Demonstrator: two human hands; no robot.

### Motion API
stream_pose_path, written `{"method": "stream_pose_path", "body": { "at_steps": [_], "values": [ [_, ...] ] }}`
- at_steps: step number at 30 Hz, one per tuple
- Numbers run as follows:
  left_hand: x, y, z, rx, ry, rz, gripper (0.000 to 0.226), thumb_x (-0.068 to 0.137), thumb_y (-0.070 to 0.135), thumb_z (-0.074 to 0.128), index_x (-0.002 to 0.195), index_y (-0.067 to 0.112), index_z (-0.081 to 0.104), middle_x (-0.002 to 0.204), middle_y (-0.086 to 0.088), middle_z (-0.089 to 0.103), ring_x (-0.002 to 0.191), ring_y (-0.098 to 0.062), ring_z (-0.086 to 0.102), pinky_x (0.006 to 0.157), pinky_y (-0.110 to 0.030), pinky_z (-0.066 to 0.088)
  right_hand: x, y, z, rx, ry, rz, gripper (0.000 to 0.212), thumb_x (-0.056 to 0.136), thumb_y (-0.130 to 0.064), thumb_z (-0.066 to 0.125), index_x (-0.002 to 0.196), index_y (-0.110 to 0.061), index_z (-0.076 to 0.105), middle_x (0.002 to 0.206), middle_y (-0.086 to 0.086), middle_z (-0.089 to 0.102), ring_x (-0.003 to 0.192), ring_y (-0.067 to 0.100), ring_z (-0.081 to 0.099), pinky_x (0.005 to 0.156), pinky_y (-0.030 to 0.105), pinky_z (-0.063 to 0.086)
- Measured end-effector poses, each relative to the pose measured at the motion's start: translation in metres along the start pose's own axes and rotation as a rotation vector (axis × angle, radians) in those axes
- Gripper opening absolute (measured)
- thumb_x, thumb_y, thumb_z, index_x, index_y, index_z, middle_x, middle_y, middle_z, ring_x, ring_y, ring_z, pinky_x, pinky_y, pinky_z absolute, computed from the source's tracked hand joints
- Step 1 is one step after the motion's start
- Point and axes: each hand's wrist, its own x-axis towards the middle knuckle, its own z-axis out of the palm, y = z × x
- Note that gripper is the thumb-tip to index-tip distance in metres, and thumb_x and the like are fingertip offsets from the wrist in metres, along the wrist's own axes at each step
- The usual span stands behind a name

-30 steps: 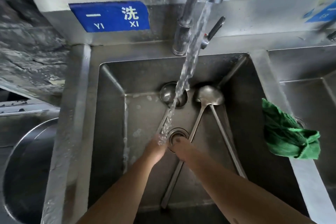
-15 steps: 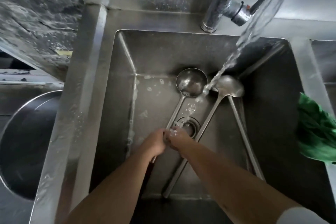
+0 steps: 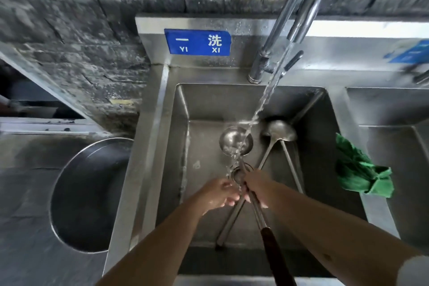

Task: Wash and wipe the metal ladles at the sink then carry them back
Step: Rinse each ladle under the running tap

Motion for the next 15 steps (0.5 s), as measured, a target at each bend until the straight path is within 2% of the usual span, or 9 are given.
{"method": "stream_pose_path", "body": {
  "at_steps": [2,5,7,9,12,15],
  "values": [
    [-0.004,0.004,-0.002,-0.059,0.194,-0.075,0.012,0.093,0.02,0.061,0.103,0.014,0.06,0.081,0.0,0.062,0.057,-0.006,0.055,0.048,-0.016,0.036,-0.028,0.006,-0.01,0.035,-0.044,0.02,0.03,0.098,-0.014,0.054,0.069,-0.007,0.052,0.044,0.004,0.046,0.029,0.011,0.041,0.034,0.017,0.034],
    [-0.005,0.016,-0.015,-0.245,0.444,-0.102,0.033,0.095,0.025,0.057,0.124,0.01,0.05,0.095,-0.004,0.058,0.067,-0.012,0.055,0.056,-0.021,0.044,-0.068,0.009,-0.027,-0.064,-0.133,-0.025,0.032,0.1,-0.025,0.049,0.071,-0.012,0.051,0.047,0.001,0.042,0.03,0.009,0.036,0.036,0.015,0.031],
    [-0.005,0.026,-0.026,-0.339,0.5,-0.031,0.043,0.097,0.027,0.055,0.134,0.012,0.042,0.118,-0.009,0.057,0.088,-0.02,0.063,0.071,-0.031,0.055,-0.093,0.005,-0.04,-0.168,-0.156,-0.06,0.03,0.099,-0.027,0.049,0.073,-0.012,0.054,0.049,0.001,0.044,0.034,0.01,0.037,0.037,0.016,0.034],
    [-0.005,0.04,-0.034,-0.414,0.479,0.059,0.044,0.096,0.027,0.057,0.136,0.014,0.041,0.126,-0.012,0.058,0.095,-0.024,0.066,0.078,-0.038,0.057,-0.109,-0.001,-0.053,-0.258,-0.184,-0.094,0.029,0.098,-0.026,0.049,0.073,-0.012,0.054,0.048,-0.001,0.045,0.036,0.009,0.038,0.038,0.017,0.034],
    [0.001,0.059,-0.038,-0.444,0.507,0.093,0.03,0.096,0.011,0.054,0.126,0.011,0.052,0.121,-0.015,0.062,0.092,-0.028,0.069,0.066,-0.034,0.061,-0.121,-0.01,-0.066,-0.341,-0.229,-0.124,0.03,0.098,-0.024,0.048,0.072,-0.01,0.053,0.046,-0.001,0.046,0.038,0.01,0.039,0.039,0.019,0.033],
    [-0.002,0.066,-0.029,-0.48,0.555,0.049,0.035,0.09,-0.009,0.045,0.119,0.008,0.056,0.119,-0.017,0.061,0.098,-0.034,0.065,0.05,-0.03,0.059,-0.112,-0.019,-0.068,-0.314,-0.242,-0.095,0.029,0.098,-0.025,0.05,0.074,-0.009,0.057,0.052,0.003,0.052,0.043,0.012,0.046,0.042,0.021,0.038]
  ]
}}
